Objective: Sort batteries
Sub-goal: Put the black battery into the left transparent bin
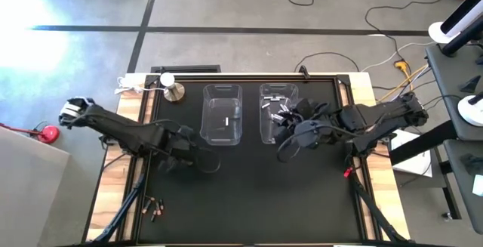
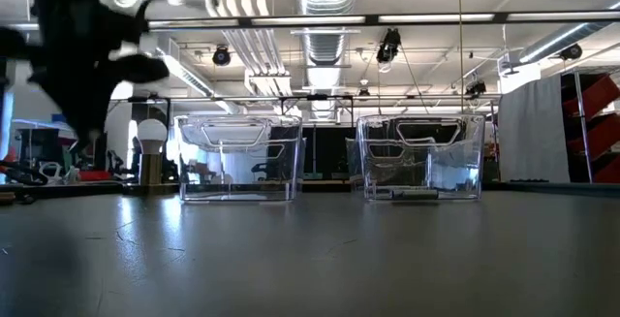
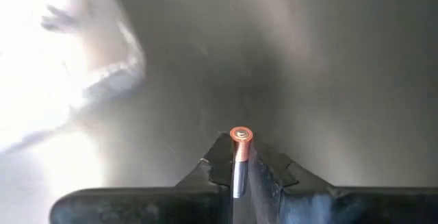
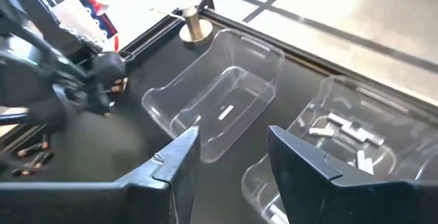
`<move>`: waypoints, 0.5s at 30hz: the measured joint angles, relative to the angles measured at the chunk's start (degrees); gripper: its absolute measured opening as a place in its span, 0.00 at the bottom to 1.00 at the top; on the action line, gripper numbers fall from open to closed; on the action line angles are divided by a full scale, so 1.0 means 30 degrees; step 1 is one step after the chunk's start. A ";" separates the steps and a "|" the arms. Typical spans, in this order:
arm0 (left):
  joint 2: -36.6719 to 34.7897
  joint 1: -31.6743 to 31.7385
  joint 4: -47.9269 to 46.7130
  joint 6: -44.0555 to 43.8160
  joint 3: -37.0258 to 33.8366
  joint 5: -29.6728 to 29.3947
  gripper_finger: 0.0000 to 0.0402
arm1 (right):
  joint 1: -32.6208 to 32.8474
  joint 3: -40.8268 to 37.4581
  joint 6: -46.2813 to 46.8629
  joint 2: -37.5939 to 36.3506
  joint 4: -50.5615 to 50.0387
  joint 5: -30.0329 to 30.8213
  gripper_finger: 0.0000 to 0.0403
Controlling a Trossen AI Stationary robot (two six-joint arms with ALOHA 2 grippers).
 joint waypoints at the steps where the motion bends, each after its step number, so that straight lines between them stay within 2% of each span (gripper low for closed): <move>1: -0.0363 0.0000 -0.0130 -0.0486 0.0658 -0.0034 0.02 | -0.0194 0.0078 -0.0201 0.0000 0.0029 0.0004 0.40; 4: -0.1429 0.0014 -0.0255 -0.1517 0.2343 -0.0326 0.02 | -0.0742 0.0273 -0.0838 0.0000 0.0043 -0.0007 0.38; 8: -0.3107 0.0831 0.1999 -0.2205 0.3952 -0.2474 0.02 | -0.1463 0.0321 -0.2156 0.0000 0.0247 -0.0014 0.36; 11: -0.3692 0.2652 0.4368 -0.3093 0.4287 -0.2556 0.02 | -0.1964 0.0321 -0.3458 0.0000 0.1081 -0.0033 0.35; 15: -0.3368 0.5777 0.7822 -0.5024 0.4151 -0.1711 0.02 | -0.2568 0.0321 -0.5528 0.0000 0.2958 -0.0061 0.32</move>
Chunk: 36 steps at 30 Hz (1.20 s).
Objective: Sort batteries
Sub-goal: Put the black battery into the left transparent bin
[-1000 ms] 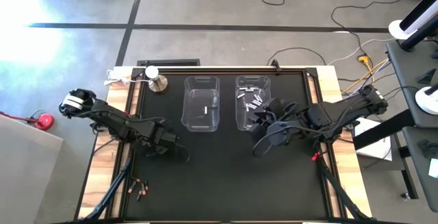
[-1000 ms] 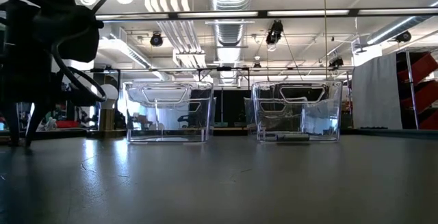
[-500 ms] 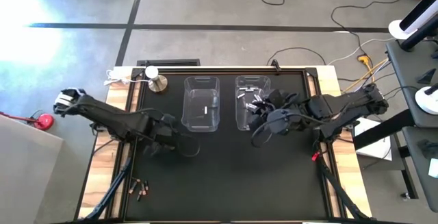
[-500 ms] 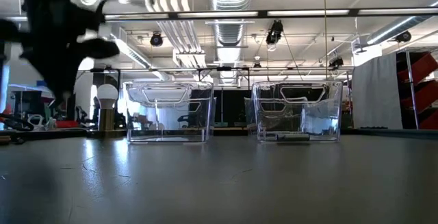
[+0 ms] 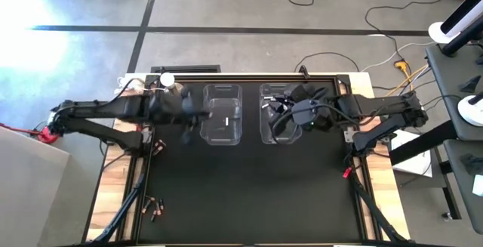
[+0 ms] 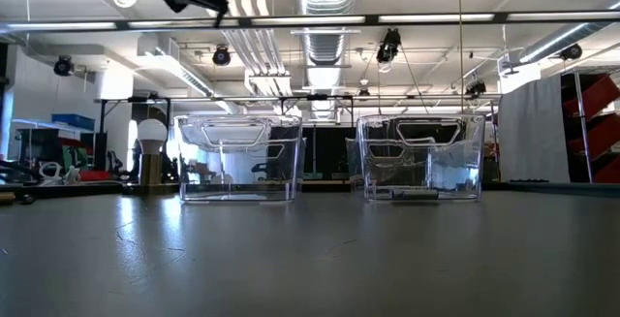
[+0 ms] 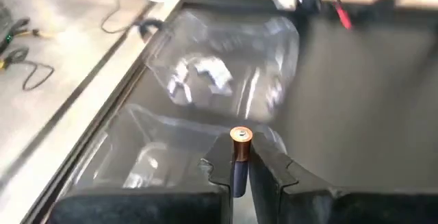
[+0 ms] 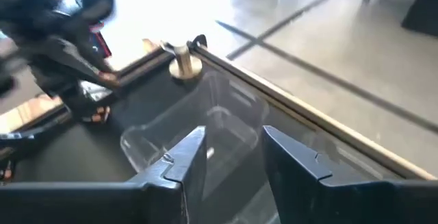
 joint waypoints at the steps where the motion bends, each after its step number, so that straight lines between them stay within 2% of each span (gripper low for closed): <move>1: 0.0337 0.0628 0.0952 -0.0363 -0.0074 0.0382 0.02 | -0.0135 0.0000 -0.0458 0.0000 0.0514 0.0002 0.32; 4: 0.1854 0.2316 0.2400 -0.1326 0.0060 0.2149 0.02 | -0.0451 0.0048 -0.1365 0.0000 0.1524 -0.0047 0.30; 7: 0.3884 0.3642 0.1145 -0.1278 0.0805 0.3344 0.02 | -0.0524 0.0229 -0.1644 0.0005 0.1710 -0.0229 0.29; 11: 0.6737 0.4702 -0.0864 -0.1495 0.2098 0.3515 0.02 | -0.0448 0.0255 -0.1770 0.0000 0.1646 -0.0997 0.27; 19: 1.1374 0.5886 -0.3006 -0.6595 0.4162 0.3510 0.02 | -0.0359 0.0248 -0.1620 0.0036 0.0216 -0.1794 0.23; 26: 1.3517 0.6759 -0.4813 -0.9420 0.4849 0.3491 0.02 | 0.0184 0.0134 -0.1505 0.0036 -0.0335 -0.2171 0.19; 36: 1.5415 0.6842 -0.4280 -1.2074 0.4813 0.3415 0.02 | 0.0180 0.0029 -0.1505 0.0036 -0.0110 -0.2158 0.18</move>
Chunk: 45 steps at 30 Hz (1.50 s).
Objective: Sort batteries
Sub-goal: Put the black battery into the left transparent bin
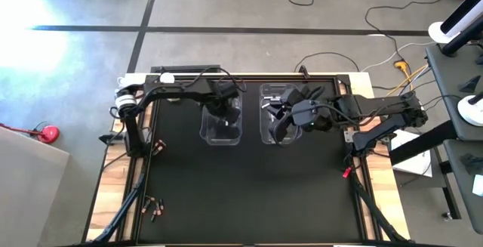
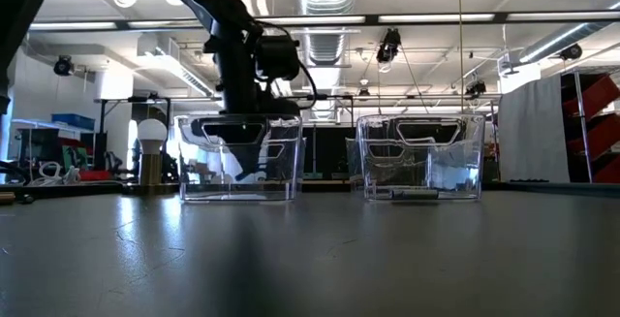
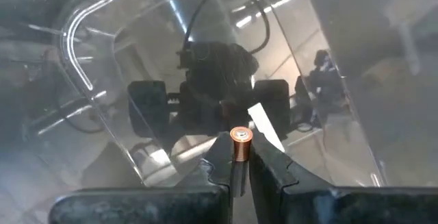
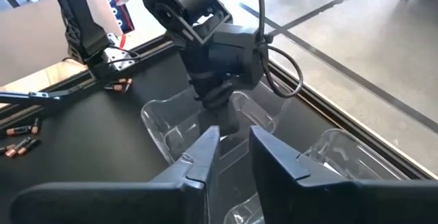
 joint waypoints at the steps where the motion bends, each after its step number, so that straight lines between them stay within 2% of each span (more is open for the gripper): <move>1: 0.0061 0.0000 -0.0042 -0.0097 0.0000 -0.0019 0.02 | 0.0000 -0.0003 0.0000 0.0000 0.0001 -0.0005 0.18; 18: 0.1087 0.0122 -0.0403 -0.5678 -0.0036 0.0098 0.02 | 0.0000 -0.1218 -0.1005 0.0000 -0.0411 -0.0501 0.16; 26: 0.1094 0.0146 -0.0768 -0.6429 -0.0036 0.0098 0.02 | 0.0000 -0.1585 -0.1008 0.0000 -0.0408 -0.0563 0.21; 30: 0.1094 0.0146 -0.0712 -0.6579 -0.0036 0.0098 0.04 | 0.0169 -0.1766 -0.0954 0.0000 -0.0402 -0.1229 0.23; 34: 0.1094 0.0146 -0.0712 -0.6278 -0.0036 0.0098 0.09 | 0.0643 -0.1863 -0.0716 0.0000 -0.0398 -0.1374 0.26; 41: 0.1057 0.0146 -0.1160 -0.5803 0.0134 0.0120 0.25 | 0.1100 -0.1872 -0.0736 0.0000 -0.0394 -0.1361 0.30; 45: 0.0566 0.0048 -0.2402 -0.2620 0.1732 0.0115 0.32 | 0.1082 -0.1872 -0.0750 0.0000 -0.0585 -0.1354 0.32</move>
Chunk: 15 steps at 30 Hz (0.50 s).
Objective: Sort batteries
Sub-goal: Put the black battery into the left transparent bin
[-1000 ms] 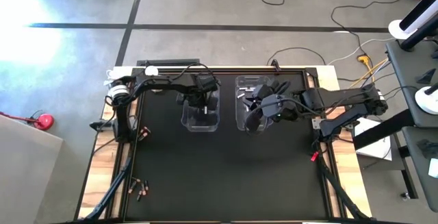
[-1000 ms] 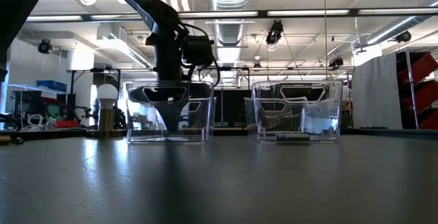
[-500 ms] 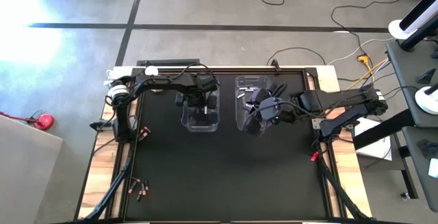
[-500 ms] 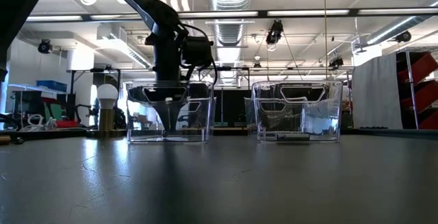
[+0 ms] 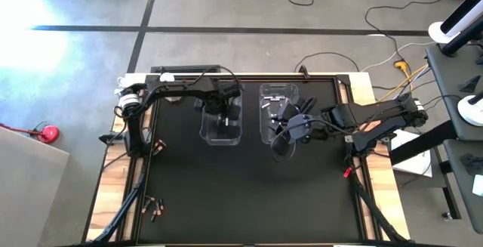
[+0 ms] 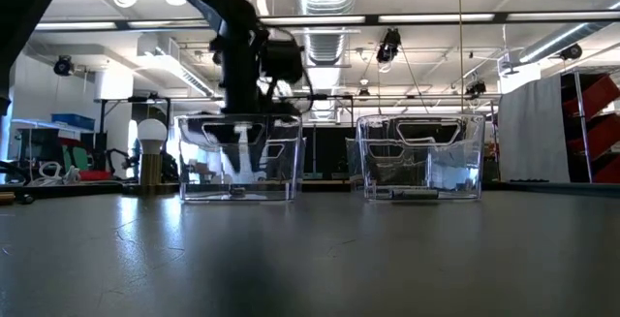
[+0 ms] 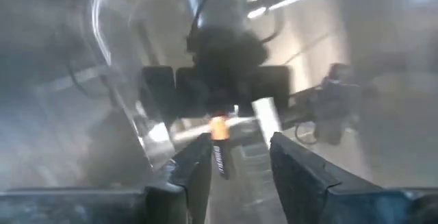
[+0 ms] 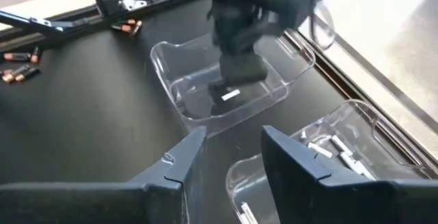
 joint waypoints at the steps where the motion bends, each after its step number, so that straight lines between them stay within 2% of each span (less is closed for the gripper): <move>1: -0.0287 -0.0175 -0.0602 0.0746 0.0634 -0.0061 0.33 | 0.0003 0.0000 0.0000 0.0000 -0.0098 0.0000 0.33; 4: -0.1370 -0.1400 -0.3006 0.2834 0.2786 -0.0866 0.34 | 0.0003 -0.0029 0.0190 0.0000 -0.0272 0.0000 0.34; 9: -0.3244 -0.4373 -0.8205 0.6891 0.6066 -0.3456 0.33 | -0.0004 -0.0391 0.0957 0.0000 -0.0418 0.0000 0.33; 12: -0.4467 -0.5777 -1.0810 0.7488 0.6319 -0.4296 0.32 | -0.0031 -0.0489 0.0969 0.0014 -0.0362 0.0007 0.32; 15: -0.5992 -0.6411 -1.1757 0.5992 0.4858 -0.4375 0.32 | -0.0099 -0.0507 0.0913 0.0114 -0.0142 0.0029 0.31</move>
